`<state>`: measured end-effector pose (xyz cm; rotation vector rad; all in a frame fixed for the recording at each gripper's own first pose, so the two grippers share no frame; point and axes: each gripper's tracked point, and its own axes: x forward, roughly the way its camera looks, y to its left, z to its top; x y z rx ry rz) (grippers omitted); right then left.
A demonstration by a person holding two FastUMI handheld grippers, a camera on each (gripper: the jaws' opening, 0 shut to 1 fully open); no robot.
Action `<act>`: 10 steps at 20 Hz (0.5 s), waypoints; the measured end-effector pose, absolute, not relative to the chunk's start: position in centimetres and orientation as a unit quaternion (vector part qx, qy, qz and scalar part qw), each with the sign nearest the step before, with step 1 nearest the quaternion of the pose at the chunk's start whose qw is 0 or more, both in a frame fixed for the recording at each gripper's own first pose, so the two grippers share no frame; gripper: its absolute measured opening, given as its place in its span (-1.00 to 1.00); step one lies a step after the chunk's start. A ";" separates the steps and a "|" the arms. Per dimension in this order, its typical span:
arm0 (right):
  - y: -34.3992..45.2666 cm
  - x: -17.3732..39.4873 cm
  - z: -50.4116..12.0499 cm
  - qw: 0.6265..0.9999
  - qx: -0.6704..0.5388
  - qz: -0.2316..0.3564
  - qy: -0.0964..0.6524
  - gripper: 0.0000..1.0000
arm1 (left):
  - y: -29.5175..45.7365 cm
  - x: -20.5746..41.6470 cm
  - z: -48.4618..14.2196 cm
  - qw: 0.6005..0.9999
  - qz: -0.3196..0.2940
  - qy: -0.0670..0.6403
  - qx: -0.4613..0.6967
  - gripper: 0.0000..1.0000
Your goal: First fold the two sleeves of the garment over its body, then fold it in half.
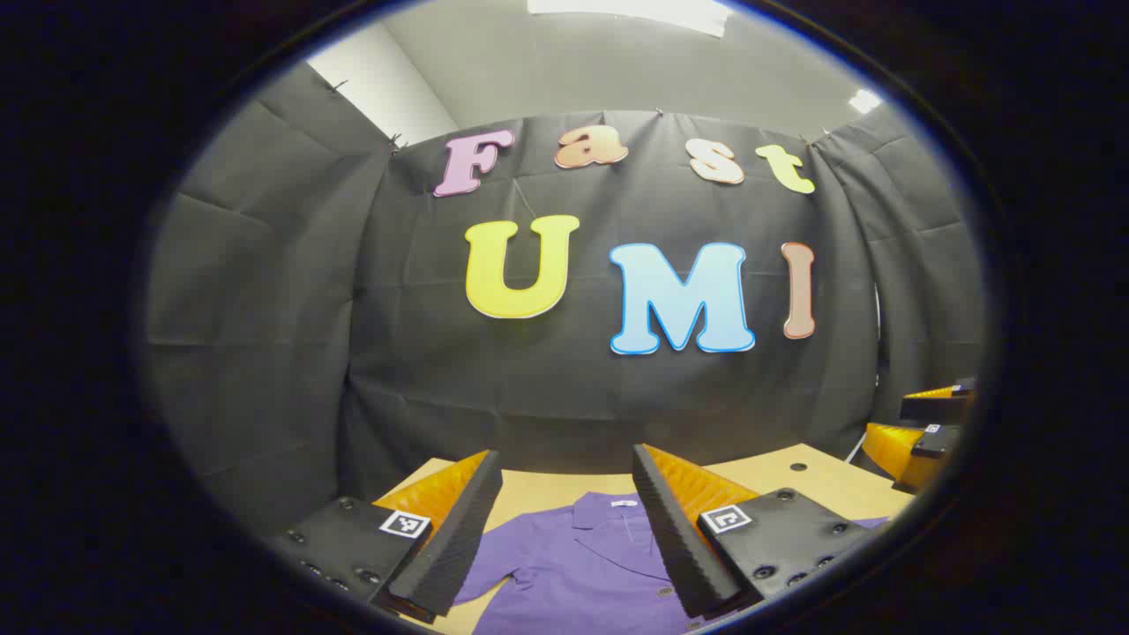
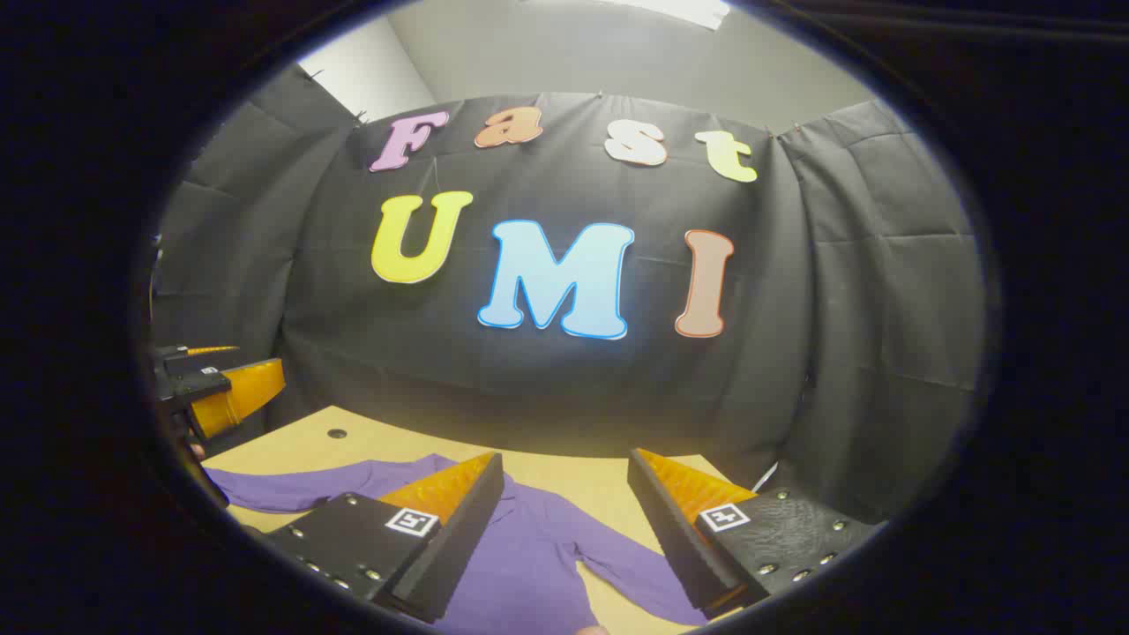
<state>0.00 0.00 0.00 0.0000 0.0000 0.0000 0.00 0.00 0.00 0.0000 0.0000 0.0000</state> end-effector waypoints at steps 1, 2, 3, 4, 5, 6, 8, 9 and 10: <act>0.0 0.0 -0.1 1.000 0.000 0.001 0.000 0.84 | 0.0 0.1 -0.1 1.000 0.001 0.001 0.000 0.93; 0.0 0.1 -0.1 1.000 0.001 0.001 0.001 0.84 | -0.1 0.1 -0.1 1.000 0.001 0.000 0.000 0.93; 0.0 0.1 -0.1 1.000 0.002 0.002 0.001 0.84 | -0.2 0.1 -0.1 1.000 0.001 0.000 0.000 0.93; 0.1 0.1 -0.1 1.000 0.002 0.003 0.001 0.84 | -0.2 0.1 0.0 1.000 0.001 0.000 0.000 0.93; 0.1 0.1 -0.2 1.000 0.001 0.004 0.002 0.84 | -0.2 0.0 -0.2 1.000 0.001 0.000 0.000 0.93; 0.0 0.2 -0.3 1.000 -0.001 0.004 0.003 0.84 | -0.4 0.1 -0.1 1.000 0.000 0.000 0.000 0.93; 0.0 0.2 -0.4 1.000 -0.003 0.004 0.004 0.84 | -0.5 0.2 -0.3 1.000 -0.002 0.002 0.000 0.93; -0.1 0.3 -0.4 1.000 -0.002 0.004 0.004 0.84 | -0.6 0.3 -0.4 1.000 -0.003 0.003 -0.001 0.93; 0.0 0.2 -0.3 1.000 -0.001 0.004 0.004 0.84 | -0.6 0.3 -0.5 1.000 -0.004 0.004 -0.001 0.93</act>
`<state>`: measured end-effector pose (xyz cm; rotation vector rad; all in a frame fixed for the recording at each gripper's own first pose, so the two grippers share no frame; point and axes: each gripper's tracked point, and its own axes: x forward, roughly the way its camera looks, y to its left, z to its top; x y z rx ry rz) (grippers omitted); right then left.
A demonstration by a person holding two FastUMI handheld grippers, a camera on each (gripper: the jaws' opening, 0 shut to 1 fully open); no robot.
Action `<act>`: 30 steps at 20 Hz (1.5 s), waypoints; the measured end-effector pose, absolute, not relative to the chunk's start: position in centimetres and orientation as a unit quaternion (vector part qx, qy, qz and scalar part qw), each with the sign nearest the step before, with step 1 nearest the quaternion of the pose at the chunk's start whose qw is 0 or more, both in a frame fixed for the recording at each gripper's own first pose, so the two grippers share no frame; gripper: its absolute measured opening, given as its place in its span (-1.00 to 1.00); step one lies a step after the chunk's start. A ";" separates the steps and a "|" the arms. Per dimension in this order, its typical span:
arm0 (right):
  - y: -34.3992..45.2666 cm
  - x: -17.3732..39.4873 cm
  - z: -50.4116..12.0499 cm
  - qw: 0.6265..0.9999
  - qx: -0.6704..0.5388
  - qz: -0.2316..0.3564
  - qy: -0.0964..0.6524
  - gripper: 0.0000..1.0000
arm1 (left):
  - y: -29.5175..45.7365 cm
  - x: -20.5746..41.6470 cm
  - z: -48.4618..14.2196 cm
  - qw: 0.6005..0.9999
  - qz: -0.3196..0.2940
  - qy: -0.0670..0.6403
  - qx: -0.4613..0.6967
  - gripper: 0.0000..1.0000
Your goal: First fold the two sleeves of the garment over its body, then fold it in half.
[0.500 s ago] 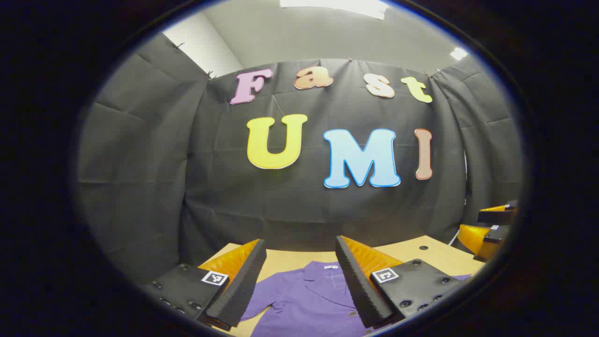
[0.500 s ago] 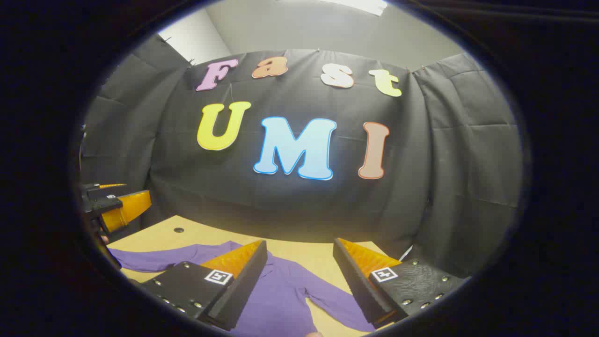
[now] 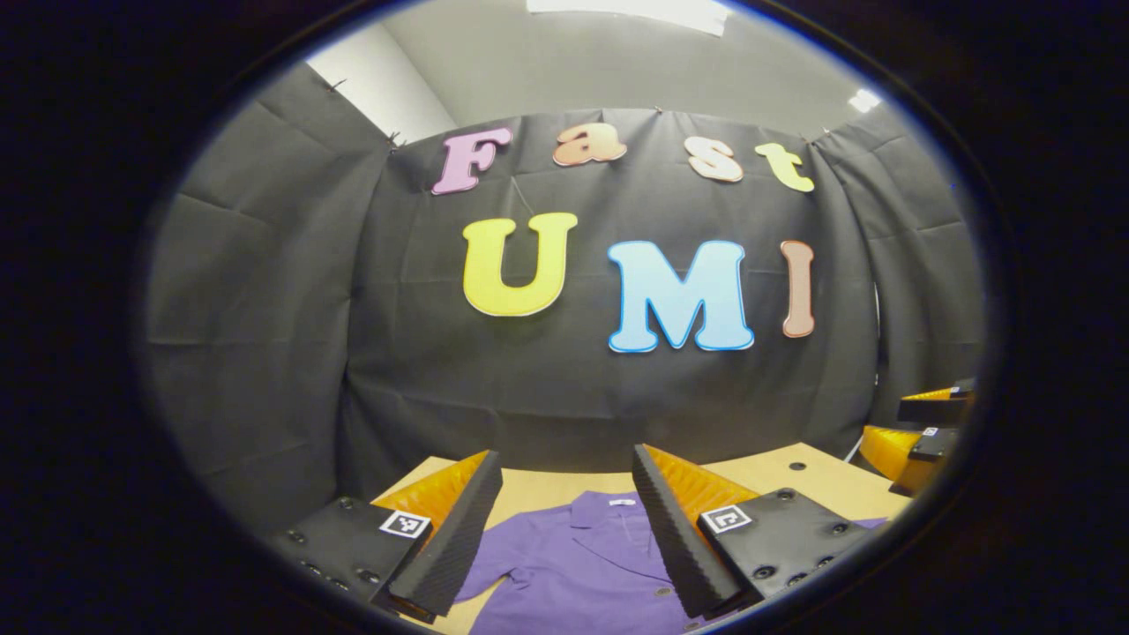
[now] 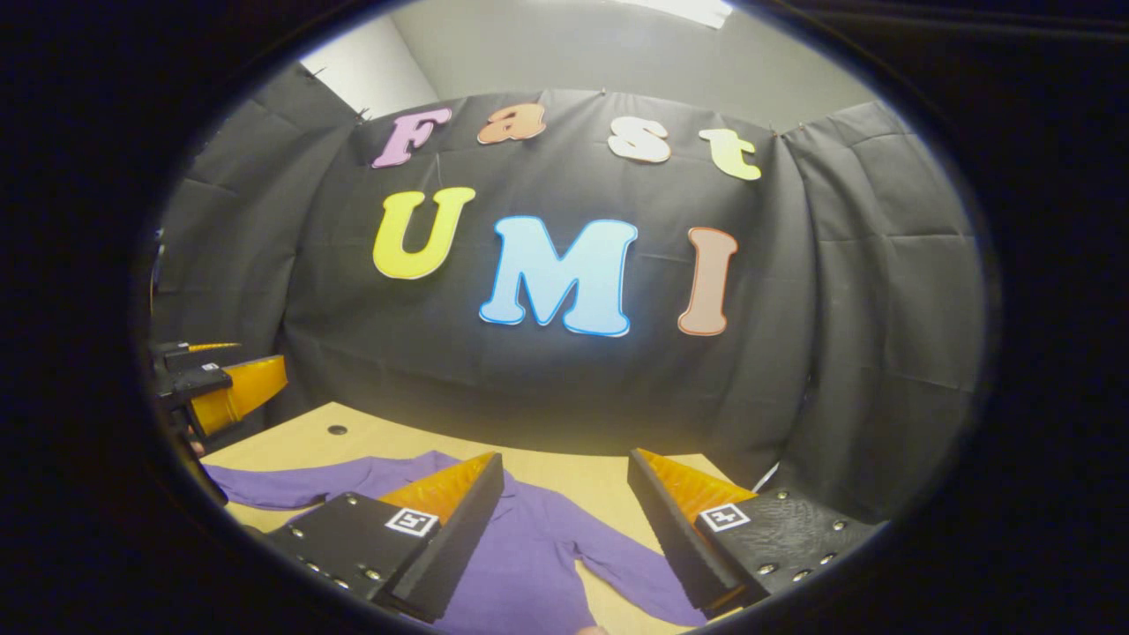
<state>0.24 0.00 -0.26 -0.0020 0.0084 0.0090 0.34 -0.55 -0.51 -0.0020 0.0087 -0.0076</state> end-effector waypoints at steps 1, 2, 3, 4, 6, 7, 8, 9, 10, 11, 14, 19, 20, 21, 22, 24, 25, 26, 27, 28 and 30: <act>0.0 0.2 -0.3 1.000 0.000 0.005 0.004 0.84 | -0.6 0.5 -0.5 1.000 -0.005 0.005 -0.002 0.93; 0.0 0.2 -0.2 1.000 0.000 0.005 0.003 0.84 | -0.7 0.6 -0.6 1.000 -0.007 0.006 -0.002 0.93; -0.1 0.2 -0.2 1.000 -0.002 0.004 0.002 0.84 | -0.9 0.6 -0.7 1.000 -0.008 0.006 -0.003 0.93; -0.2 0.3 -0.2 1.000 -0.006 0.001 0.001 0.84 | -1.0 0.7 -0.6 1.000 -0.010 0.006 -0.003 0.93; -0.5 0.4 -0.2 1.000 -0.009 -0.002 0.001 0.84 | -1.2 0.9 -0.6 1.000 -0.013 0.006 -0.002 0.93; -0.4 0.3 -0.3 1.000 -0.007 -0.001 0.001 0.84 | -1.2 1.0 -0.6 1.000 -0.014 0.005 -0.003 0.93; -0.4 0.3 -0.3 1.000 -0.006 -0.002 0.002 0.84 | -1.2 1.0 -0.5 1.000 -0.015 0.005 -0.003 0.93; -0.3 0.3 -0.4 1.000 -0.005 -0.003 0.003 0.84 | -1.3 1.1 -0.6 1.000 -0.015 0.006 -0.002 0.92; -0.3 0.4 -0.4 1.000 -0.005 -0.003 0.004 0.84 | -1.3 1.2 -0.7 1.000 -0.015 0.005 -0.003 0.92; -0.3 0.4 -0.6 1.000 -0.004 -0.004 0.005 0.84 | -1.3 1.0 -0.7 1.000 -0.015 0.005 -0.003 0.92; -0.8 0.6 -1.0 1.000 -0.004 -0.015 0.011 0.84 | -1.2 1.2 -0.8 1.000 -0.014 0.004 -0.002 0.92; -3.2 0.6 -2.6 0.999 0.008 -0.047 0.027 0.84 | -1.1 1.4 -1.1 1.000 -0.009 0.007 -0.007 0.92; -4.1 0.8 -3.0 0.998 0.012 -0.059 0.034 0.84 | -1.0 1.6 -1.1 1.000 -0.009 0.007 -0.007 0.92; -5.1 0.7 -3.7 0.996 0.016 -0.073 0.043 0.79 | -0.9 1.7 -1.1 1.000 -0.008 0.007 -0.007 0.92; -6.3 0.7 -4.4 0.994 0.022 -0.089 0.053 0.79 | -0.7 1.8 -1.1 1.000 -0.006 0.007 -0.006 0.92; -8.8 0.5 -6.4 0.989 0.033 -0.120 0.081 0.79 | -0.7 2.1 -1.3 1.000 -0.004 0.008 -0.007 0.92; -9.8 0.4 -7.5 0.985 0.039 -0.135 0.096 0.84 | -0.7 2.2 -1.5 1.000 -0.002 0.008 -0.007 0.92; -10.8 0.2 -8.5 0.982 0.045 -0.148 0.111 0.84 | -0.7 2.4 -1.5 1.000 -0.001 0.010 -0.007 0.92; -11.8 0.0 -9.6 0.978 0.051 -0.160 0.125 0.84 | -0.6 2.4 -1.6 1.000 0.000 0.011 -0.006 0.92; -12.7 -0.1 -10.7 0.974 0.056 -0.171 0.137 0.84 | -0.7 2.5 -1.6 1.000 0.001 0.011 -0.005 0.92; -14.3 -0.6 -12.7 0.966 0.064 -0.191 0.159 0.84 | -1.0 2.7 -1.7 1.000 0.001 0.013 -0.001 0.93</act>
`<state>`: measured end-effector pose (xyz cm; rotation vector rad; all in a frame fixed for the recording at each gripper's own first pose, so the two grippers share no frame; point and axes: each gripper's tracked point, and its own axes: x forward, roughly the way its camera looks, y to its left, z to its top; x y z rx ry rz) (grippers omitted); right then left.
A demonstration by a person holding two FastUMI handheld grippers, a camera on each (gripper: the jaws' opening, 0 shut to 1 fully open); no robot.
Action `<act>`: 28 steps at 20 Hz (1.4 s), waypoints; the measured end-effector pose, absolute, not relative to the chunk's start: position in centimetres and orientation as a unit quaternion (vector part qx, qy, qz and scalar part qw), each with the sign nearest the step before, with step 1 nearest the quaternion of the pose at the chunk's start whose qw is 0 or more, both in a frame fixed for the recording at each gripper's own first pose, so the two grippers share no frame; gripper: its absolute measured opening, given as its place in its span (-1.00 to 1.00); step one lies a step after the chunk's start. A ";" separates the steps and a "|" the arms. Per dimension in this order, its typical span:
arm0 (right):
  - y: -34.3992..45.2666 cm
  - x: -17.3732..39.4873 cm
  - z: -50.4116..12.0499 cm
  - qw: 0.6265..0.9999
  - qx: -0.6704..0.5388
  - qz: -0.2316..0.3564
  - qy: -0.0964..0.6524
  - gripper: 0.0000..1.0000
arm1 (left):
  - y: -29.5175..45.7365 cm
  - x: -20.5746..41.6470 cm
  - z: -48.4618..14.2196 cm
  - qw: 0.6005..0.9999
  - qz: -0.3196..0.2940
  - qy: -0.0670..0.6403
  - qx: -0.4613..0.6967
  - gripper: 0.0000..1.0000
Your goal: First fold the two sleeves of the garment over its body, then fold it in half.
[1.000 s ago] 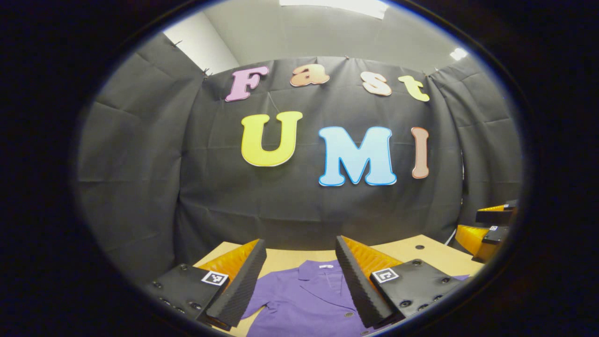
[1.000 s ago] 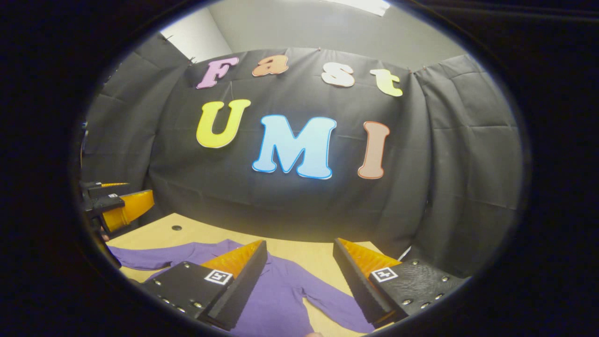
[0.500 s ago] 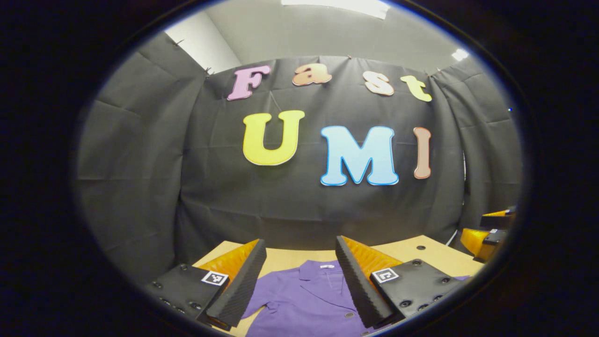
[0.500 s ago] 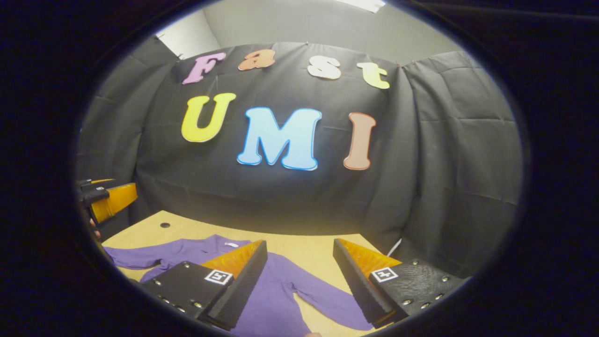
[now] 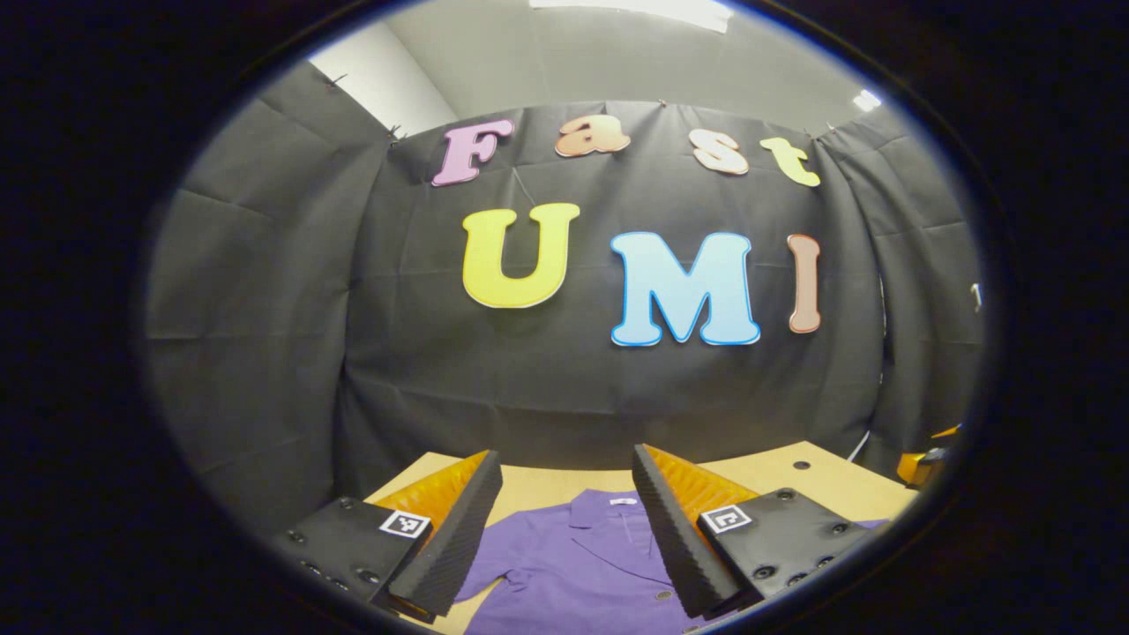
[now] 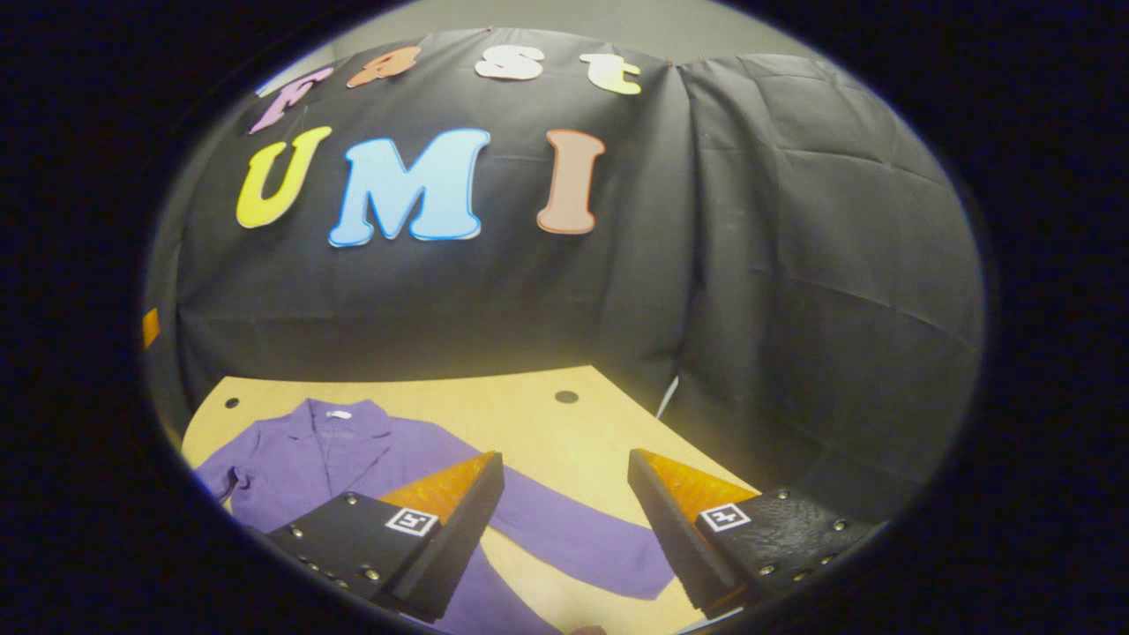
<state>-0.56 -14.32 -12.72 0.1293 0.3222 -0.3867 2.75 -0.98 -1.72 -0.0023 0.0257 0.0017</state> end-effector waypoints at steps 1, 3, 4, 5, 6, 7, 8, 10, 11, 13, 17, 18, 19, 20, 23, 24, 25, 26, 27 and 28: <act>-15.0 -0.9 -13.7 0.963 0.068 -0.200 0.170 0.84 | -1.1 2.9 -1.8 1.000 0.000 0.013 0.001 0.93; -16.5 -1.4 -15.8 0.954 0.076 -0.217 0.193 0.84 | -1.3 3.4 -1.8 1.000 -0.002 0.014 0.002 0.93; -17.0 -1.8 -16.9 0.949 0.081 -0.224 0.207 0.84 | -1.5 3.6 -2.0 1.000 -0.003 0.016 0.001 0.93; -17.6 -2.3 -18.1 0.943 0.088 -0.234 0.220 0.84 | -1.5 3.7 -2.3 1.000 -0.004 0.018 0.000 0.93; -18.1 -2.4 -19.2 0.937 0.098 -0.241 0.232 0.84 | -1.7 3.7 -2.5 1.000 -0.004 0.021 -0.003 0.93; -18.6 -2.6 -20.4 0.932 0.107 -0.249 0.242 0.84 | -1.7 3.8 -2.7 1.000 -0.004 0.023 -0.007 0.93; -19.2 -2.8 -21.5 0.925 0.114 -0.257 0.254 0.84 | -1.7 4.0 -2.8 1.000 -0.004 0.024 -0.011 0.92; -20.4 -3.3 -23.9 0.913 0.127 -0.274 0.273 0.84 | -1.5 4.1 -3.2 0.999 -0.003 0.027 -0.016 0.91; -21.1 -3.5 -25.1 0.908 0.134 -0.279 0.283 0.84 | -1.4 4.2 -3.4 0.999 -0.002 0.029 -0.017 0.90; -21.8 -4.2 -27.5 0.894 0.154 -0.291 0.304 0.85 | -1.1 4.4 -3.4 0.999 0.001 0.031 -0.014 0.93; -22.6 -4.1 -31.9 0.862 0.210 -0.310 0.342 0.86 | -0.7 3.8 -3.3 0.999 0.008 0.032 -0.006 0.93; -22.9 -4.2 -32.8 0.853 0.217 -0.318 0.353 0.86 | -0.7 3.6 -3.4 0.999 0.008 0.036 -0.006 0.93; -23.1 -4.3 -33.8 0.845 0.225 -0.321 0.362 0.86 | -0.7 3.6 -3.5 0.999 0.009 0.039 -0.006 0.93; -23.2 -4.4 -34.4 0.838 0.232 -0.326 0.370 0.87 | -0.8 3.5 -3.7 0.999 0.009 0.040 -0.007 0.93; -23.1 -4.7 -36.1 0.819 0.258 -0.333 0.390 0.87 | -1.1 3.0 -3.5 0.999 0.009 0.040 -0.005 0.93; -23.0 -4.7 -36.4 0.815 0.264 -0.331 0.395 0.88 | -1.1 2.9 -3.4 0.999 0.009 0.039 -0.003 0.93; -23.0 -4.8 -36.9 0.813 0.264 -0.330 0.401 0.88 | -1.2 2.7 -3.4 0.999 0.008 0.038 -0.001 0.93; -23.1 -4.9 -37.2 0.812 0.259 -0.330 0.405 0.88 | -1.4 2.7 -3.5 0.999 0.009 0.038 0.000 0.92; -22.9 -4.8 -37.4 0.811 0.255 -0.329 0.411 0.88 | -1.5 2.6 -3.5 0.999 0.008 0.038 0.001 0.93; -22.5 -4.8 -37.5 0.809 0.256 -0.327 0.416 0.88 | -1.6 2.5 -3.4 0.999 0.009 0.037 0.001 0.93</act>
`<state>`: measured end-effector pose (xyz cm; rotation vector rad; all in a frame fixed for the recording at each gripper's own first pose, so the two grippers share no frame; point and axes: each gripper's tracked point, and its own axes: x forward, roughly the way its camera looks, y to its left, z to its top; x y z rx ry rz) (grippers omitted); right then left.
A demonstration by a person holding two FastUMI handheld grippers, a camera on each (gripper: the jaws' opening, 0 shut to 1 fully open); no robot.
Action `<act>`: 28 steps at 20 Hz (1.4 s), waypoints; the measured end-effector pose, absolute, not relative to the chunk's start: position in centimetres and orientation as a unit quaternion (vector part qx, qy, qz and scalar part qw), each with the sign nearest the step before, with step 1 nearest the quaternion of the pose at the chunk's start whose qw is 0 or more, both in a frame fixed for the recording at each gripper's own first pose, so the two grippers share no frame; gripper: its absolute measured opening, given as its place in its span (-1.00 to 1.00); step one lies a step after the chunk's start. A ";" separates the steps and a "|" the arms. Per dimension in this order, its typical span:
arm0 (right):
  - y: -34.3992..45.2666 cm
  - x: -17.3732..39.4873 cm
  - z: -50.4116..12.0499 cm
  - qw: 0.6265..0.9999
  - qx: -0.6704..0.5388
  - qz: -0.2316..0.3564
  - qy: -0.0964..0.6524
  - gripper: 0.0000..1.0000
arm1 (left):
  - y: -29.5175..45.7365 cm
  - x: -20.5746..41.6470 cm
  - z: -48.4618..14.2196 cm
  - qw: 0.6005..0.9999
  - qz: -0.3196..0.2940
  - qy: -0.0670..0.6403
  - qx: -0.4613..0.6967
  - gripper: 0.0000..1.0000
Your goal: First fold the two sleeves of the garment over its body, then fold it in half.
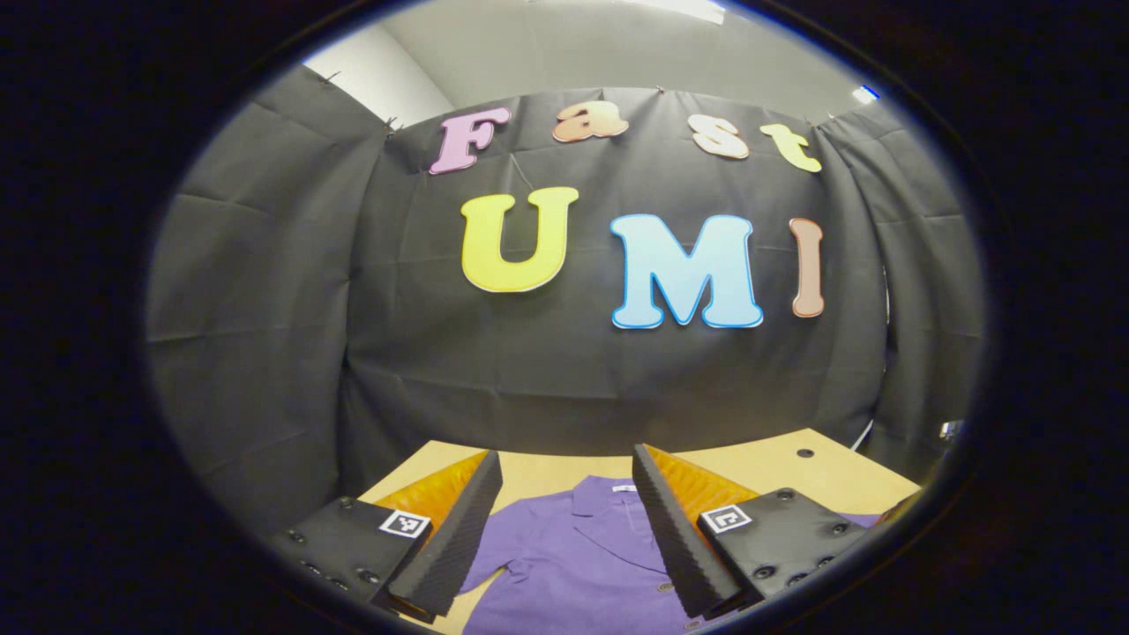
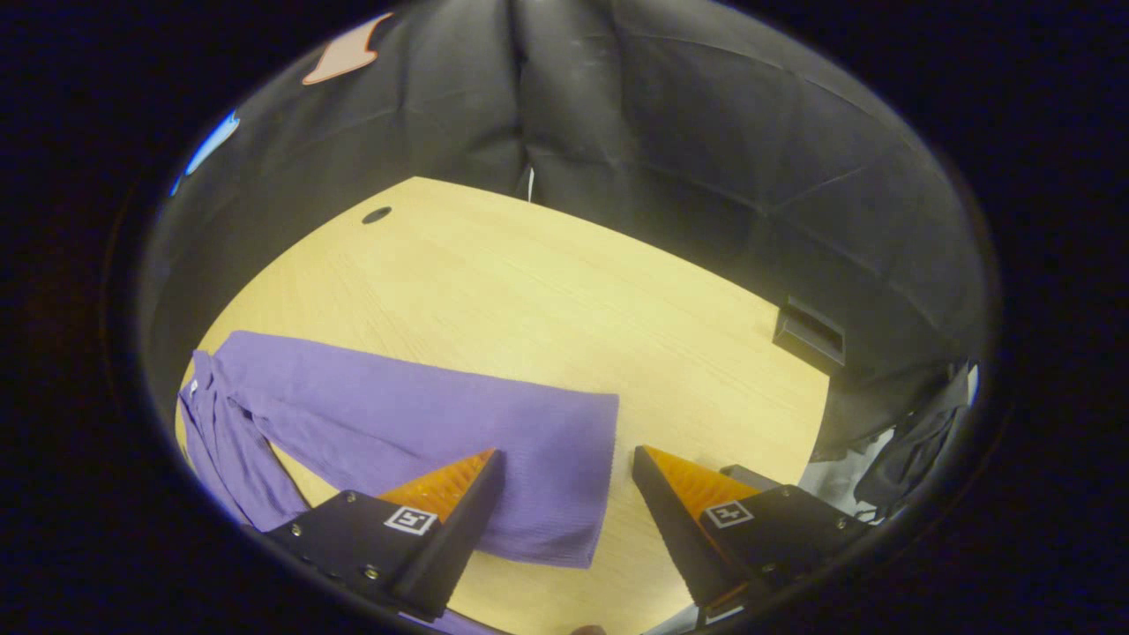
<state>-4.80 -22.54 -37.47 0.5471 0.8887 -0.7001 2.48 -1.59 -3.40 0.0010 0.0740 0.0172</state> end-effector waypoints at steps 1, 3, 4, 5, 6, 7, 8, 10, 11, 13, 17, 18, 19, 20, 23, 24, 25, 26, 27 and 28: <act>-22.5 -4.7 -37.4 0.810 0.255 -0.330 0.412 0.90 | -1.5 2.3 -3.4 0.999 0.010 0.036 0.000 0.93; -22.0 -5.0 -37.9 0.806 0.260 -0.323 0.422 0.92 | -1.3 2.0 -3.4 0.999 0.014 0.034 0.000 0.93; -22.1 -5.1 -37.6 0.811 0.255 -0.323 0.416 0.94 | -1.1 2.0 -3.4 0.999 0.017 0.033 -0.001 0.92; -21.9 -4.9 -37.9 0.811 0.254 -0.319 0.420 0.91 | -0.8 1.9 -3.4 0.999 0.020 0.033 -0.001 0.92; -22.0 -4.7 -37.8 0.814 0.253 -0.314 0.419 0.80 | -0.5 1.8 -3.5 0.999 0.024 0.032 -0.002 0.92; -21.7 -4.6 -37.8 0.814 0.252 -0.311 0.420 0.63 | -0.3 1.8 -3.6 0.999 0.027 0.033 -0.005 0.92; -21.6 -4.5 -37.5 0.815 0.252 -0.308 0.422 0.45 | -0.2 1.9 -3.7 0.999 0.028 0.033 -0.008 0.92; -21.6 -4.1 -37.6 0.817 0.251 -0.300 0.424 0.08 | 0.1 1.7 -3.8 0.999 0.032 0.033 -0.011 0.93; -21.4 -4.1 -37.7 0.819 0.245 -0.293 0.429 -0.14 | 0.4 1.7 -3.9 0.999 0.034 0.032 -0.012 0.93; -21.3 -3.3 -37.6 0.827 0.251 -0.279 0.420 -0.16 | 0.8 1.6 -4.0 0.999 0.038 0.030 -0.015 0.93; -21.2 -3.1 -37.5 0.823 0.268 -0.280 0.415 -0.89 | 1.9 1.2 -4.4 0.998 0.050 0.030 -0.019 0.93; -21.3 -3.1 -37.2 0.828 0.258 -0.276 0.416 -0.95 | 2.3 1.2 -4.6 0.998 0.051 0.031 -0.021 0.93; -21.5 -2.9 -37.0 0.831 0.251 -0.272 0.414 -0.96 | 2.7 1.1 -4.8 0.998 0.055 0.033 -0.022 0.93; -21.4 -2.6 -36.7 0.832 0.256 -0.269 0.412 -0.96 | 3.1 1.1 -4.7 0.998 0.057 0.034 -0.021 0.93; -20.9 0.0 -33.8 0.846 0.296 -0.248 0.368 -0.97 | 3.9 0.9 -4.5 0.997 0.064 0.029 -0.011 0.93; -21.1 0.4 -32.7 0.851 0.295 -0.241 0.360 -0.97 | 4.1 0.8 -4.4 0.997 0.065 0.028 -0.010 0.93; -21.0 0.9 -31.3 0.859 0.296 -0.234 0.347 -0.97 | 4.2 0.7 -4.4 0.998 0.063 0.028 -0.012 0.93; -20.9 1.8 -29.8 0.866 0.294 -0.229 0.333 -0.96 | 4.3 0.7 -4.4 0.998 0.062 0.029 -0.013 0.93; -20.9 2.4 -28.3 0.874 0.292 -0.224 0.318 -0.96 | 4.7 0.6 -4.5 0.997 0.065 0.029 -0.013 0.93; -20.6 3.4 -26.8 0.881 0.291 -0.217 0.305 -0.97 | 5.1 0.5 -4.6 0.997 0.067 0.028 -0.012 0.93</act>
